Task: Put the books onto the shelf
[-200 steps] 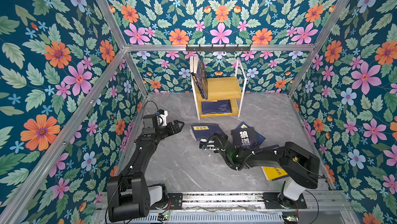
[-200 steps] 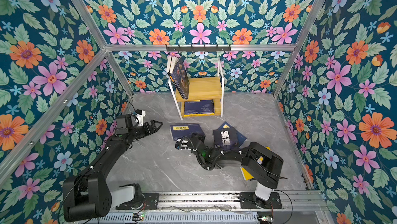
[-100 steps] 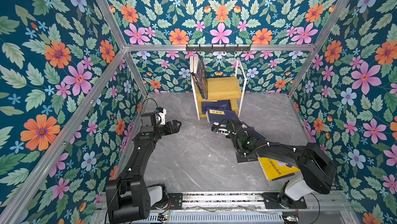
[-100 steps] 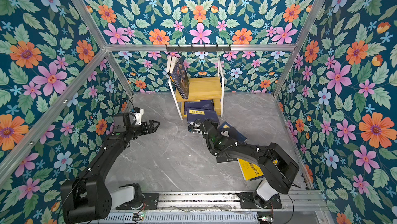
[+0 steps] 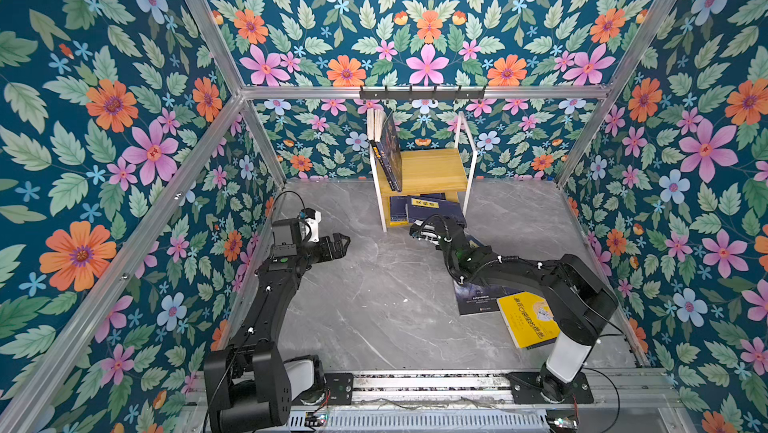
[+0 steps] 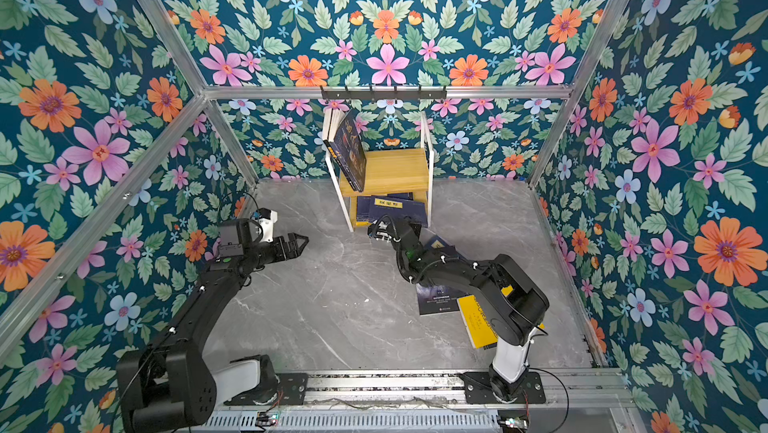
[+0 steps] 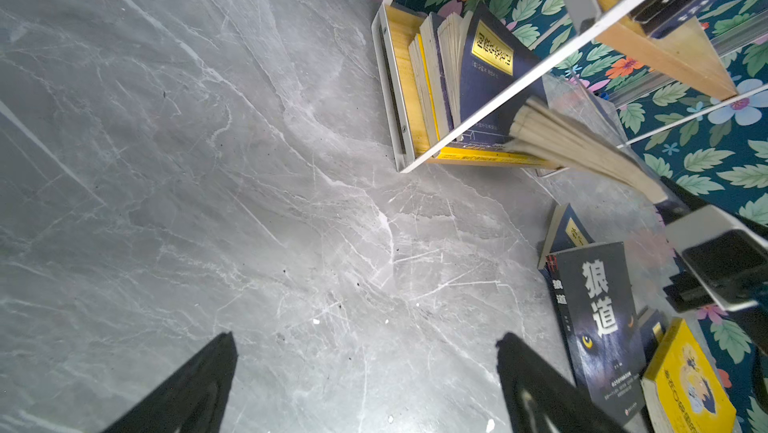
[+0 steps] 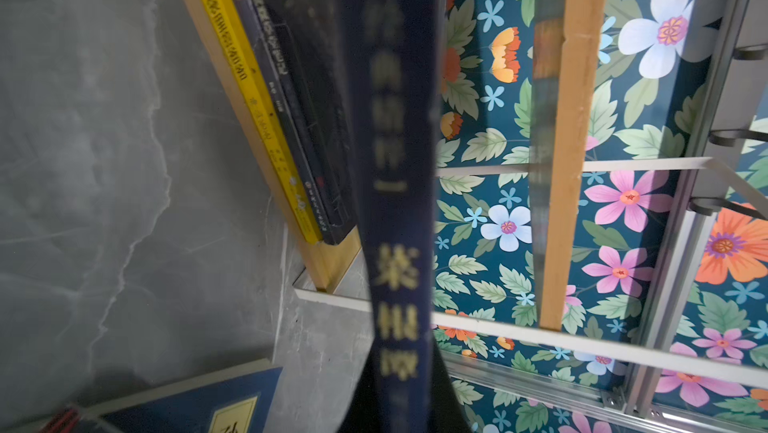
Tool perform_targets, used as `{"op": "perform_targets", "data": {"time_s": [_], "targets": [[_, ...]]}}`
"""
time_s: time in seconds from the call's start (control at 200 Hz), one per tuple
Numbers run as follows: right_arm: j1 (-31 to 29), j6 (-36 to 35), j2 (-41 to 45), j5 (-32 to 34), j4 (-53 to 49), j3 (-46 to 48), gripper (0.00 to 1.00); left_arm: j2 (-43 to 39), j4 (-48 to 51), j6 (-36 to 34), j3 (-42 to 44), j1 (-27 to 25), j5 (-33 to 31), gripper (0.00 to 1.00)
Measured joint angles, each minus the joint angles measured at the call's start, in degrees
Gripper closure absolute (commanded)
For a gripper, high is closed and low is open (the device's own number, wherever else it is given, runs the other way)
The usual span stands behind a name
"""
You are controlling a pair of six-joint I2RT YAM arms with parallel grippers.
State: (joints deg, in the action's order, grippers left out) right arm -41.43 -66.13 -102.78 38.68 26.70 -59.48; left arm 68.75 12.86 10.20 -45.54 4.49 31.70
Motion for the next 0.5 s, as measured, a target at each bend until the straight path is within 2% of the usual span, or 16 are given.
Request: {"op": "perform_targets", "data": {"time_s": [0.235,0.5], "targets": [[0.59,-1.27,-5.49,0.35,7.26,-3.08,1.00,0.26,-0.02,0.00,0.17,0.28,0.07,0.00],[0.85,-1.09,-11.74,-1.46,6.97,-7.10,1.00,0.39,-0.02,0.02,0.07,0.37,0.09,0.00]]}}
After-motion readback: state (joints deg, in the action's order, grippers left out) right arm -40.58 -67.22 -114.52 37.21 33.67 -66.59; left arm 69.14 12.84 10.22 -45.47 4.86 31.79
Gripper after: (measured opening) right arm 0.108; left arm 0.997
